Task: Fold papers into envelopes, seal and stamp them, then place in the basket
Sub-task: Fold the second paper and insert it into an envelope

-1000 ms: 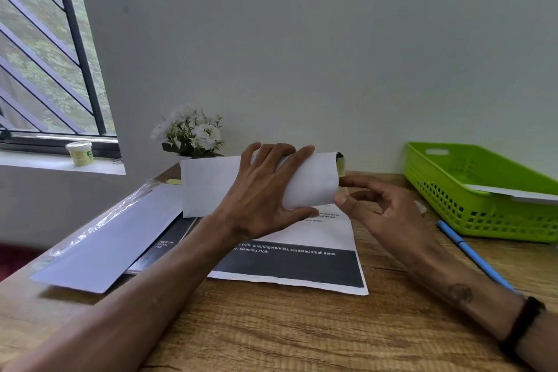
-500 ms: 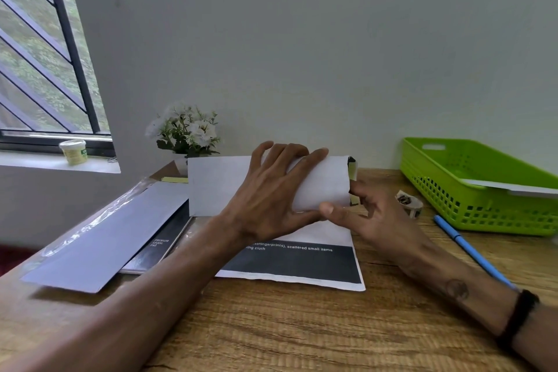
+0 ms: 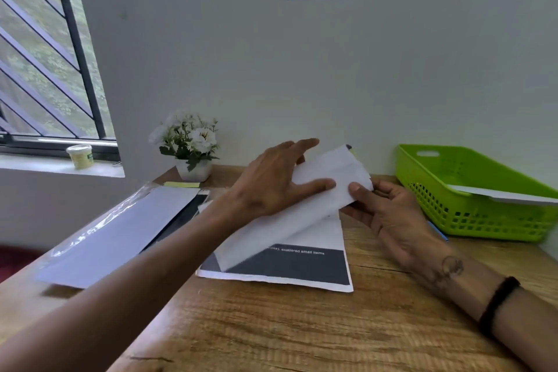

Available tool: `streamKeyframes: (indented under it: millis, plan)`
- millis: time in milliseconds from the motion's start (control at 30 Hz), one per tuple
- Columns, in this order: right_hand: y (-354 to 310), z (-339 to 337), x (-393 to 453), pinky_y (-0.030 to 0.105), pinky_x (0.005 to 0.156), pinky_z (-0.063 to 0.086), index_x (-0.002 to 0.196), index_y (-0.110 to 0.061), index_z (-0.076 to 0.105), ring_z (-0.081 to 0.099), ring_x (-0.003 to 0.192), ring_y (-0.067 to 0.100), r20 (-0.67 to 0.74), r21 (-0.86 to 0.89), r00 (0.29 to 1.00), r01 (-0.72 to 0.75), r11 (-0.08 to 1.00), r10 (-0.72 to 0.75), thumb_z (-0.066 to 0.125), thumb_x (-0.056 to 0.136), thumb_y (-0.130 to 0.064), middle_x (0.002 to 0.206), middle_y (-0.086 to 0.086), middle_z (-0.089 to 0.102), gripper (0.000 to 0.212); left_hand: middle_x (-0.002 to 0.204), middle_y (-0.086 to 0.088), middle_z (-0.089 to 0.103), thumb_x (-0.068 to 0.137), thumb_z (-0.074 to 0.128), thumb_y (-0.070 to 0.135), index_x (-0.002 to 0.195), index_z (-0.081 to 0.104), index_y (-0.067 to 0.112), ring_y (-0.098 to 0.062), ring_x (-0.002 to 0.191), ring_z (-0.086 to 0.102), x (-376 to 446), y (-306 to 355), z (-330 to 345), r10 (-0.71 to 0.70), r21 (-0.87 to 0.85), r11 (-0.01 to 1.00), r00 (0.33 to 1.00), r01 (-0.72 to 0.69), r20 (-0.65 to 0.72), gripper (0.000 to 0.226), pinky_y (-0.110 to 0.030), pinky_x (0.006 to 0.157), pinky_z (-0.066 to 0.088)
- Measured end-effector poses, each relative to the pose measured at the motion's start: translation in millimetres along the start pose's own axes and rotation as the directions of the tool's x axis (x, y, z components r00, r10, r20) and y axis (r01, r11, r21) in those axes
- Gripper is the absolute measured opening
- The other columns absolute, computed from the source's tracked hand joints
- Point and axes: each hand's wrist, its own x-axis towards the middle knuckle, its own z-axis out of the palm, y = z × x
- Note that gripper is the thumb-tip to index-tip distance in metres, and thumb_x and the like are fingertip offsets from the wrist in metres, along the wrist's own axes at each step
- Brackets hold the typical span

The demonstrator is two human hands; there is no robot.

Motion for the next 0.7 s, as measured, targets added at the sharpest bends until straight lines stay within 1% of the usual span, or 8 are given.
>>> streamKeyframes:
  millis: [100,200,300,400,467,533,633,700]
  plan:
    - [-4,-4,4,0.036,0.072,0.066,0.112,-0.003,0.066,0.077,0.095,0.026,-0.033,0.031,0.999,0.007,0.999,-0.005,0.071,0.091,0.001,0.110,0.018,0.077,0.023,0.108,0.006,0.073,0.092,0.068,0.060,0.135,0.068,0.027,-0.011,0.094,0.068,19,4,-9,-0.227,-0.245,0.933,0.960,0.262,0.162,0.054,-0.032,0.091,0.057]
    - [-5,-5,5,0.033,0.068,0.064,0.120,-0.013,0.065,0.076,0.091,0.024,-0.052,-0.027,0.999,-0.010,1.000,0.009,0.073,0.091,0.001,0.107,0.013,0.077,0.033,0.103,-0.002,0.080,0.093,0.075,0.046,0.113,0.078,0.020,-0.015,0.086,0.076,21,9,-8,-0.351,-0.529,0.690,0.868,0.494,0.352,0.033,-0.028,0.076,0.063]
    - [-1,-4,5,0.035,0.072,0.063,0.124,-0.015,0.066,0.075,0.090,0.025,-0.032,-0.094,0.999,-0.041,0.995,0.039,0.076,0.089,-0.001,0.111,0.016,0.077,0.038,0.110,-0.014,0.078,0.098,0.073,0.029,0.118,0.074,0.008,-0.019,0.085,0.074,6,12,4,-0.319,-0.670,0.477,0.822,0.569,0.471,0.029,-0.026,0.070,0.061]
    - [0,-4,2,0.030,0.064,0.060,0.120,-0.016,0.071,0.074,0.081,0.022,-0.011,-0.215,0.997,-0.072,0.974,0.071,0.077,0.089,-0.005,0.104,0.015,0.079,0.033,0.114,-0.018,0.076,0.097,0.073,0.016,0.122,0.071,0.003,-0.024,0.094,0.075,-6,10,20,-0.301,-0.745,0.370,0.830,0.556,0.470,0.028,-0.031,0.076,0.063]
    - [0,-4,1,0.027,0.060,0.058,0.118,-0.017,0.073,0.073,0.077,0.020,0.002,-0.277,0.997,-0.068,0.958,0.071,0.077,0.089,-0.005,0.100,0.014,0.080,0.031,0.113,-0.021,0.075,0.095,0.075,0.011,0.119,0.072,0.003,-0.025,0.093,0.075,-10,6,30,-0.314,-0.767,0.368,0.846,0.526,0.430,0.025,-0.035,0.078,0.064]
    - [1,-5,1,0.028,0.062,0.059,0.116,-0.018,0.074,0.074,0.078,0.018,0.022,-0.320,0.998,-0.056,0.946,0.066,0.076,0.089,-0.005,0.098,0.012,0.081,0.030,0.107,-0.018,0.076,0.094,0.076,0.010,0.115,0.072,0.004,-0.022,0.087,0.075,-14,5,38,-0.347,-0.769,0.394,0.856,0.504,0.384,0.023,-0.036,0.077,0.065]
    - [4,-8,2,0.034,0.076,0.061,0.116,-0.019,0.076,0.075,0.084,0.022,0.065,-0.372,0.996,-0.034,0.927,0.063,0.073,0.090,-0.003,0.099,0.014,0.081,0.031,0.095,-0.017,0.077,0.094,0.077,0.016,0.110,0.074,0.010,-0.020,0.077,0.072,-21,2,47,-0.350,-0.732,0.492,0.877,0.471,0.329,0.018,-0.034,0.074,0.061]
    - [6,-9,3,0.041,0.086,0.061,0.114,-0.019,0.077,0.074,0.088,0.025,0.092,-0.403,0.994,-0.022,0.915,0.065,0.072,0.091,-0.002,0.099,0.015,0.080,0.029,0.096,-0.012,0.078,0.094,0.078,0.021,0.106,0.075,0.016,-0.020,0.077,0.072,-24,0,51,-0.331,-0.705,0.552,0.893,0.445,0.305,0.014,-0.033,0.071,0.060]
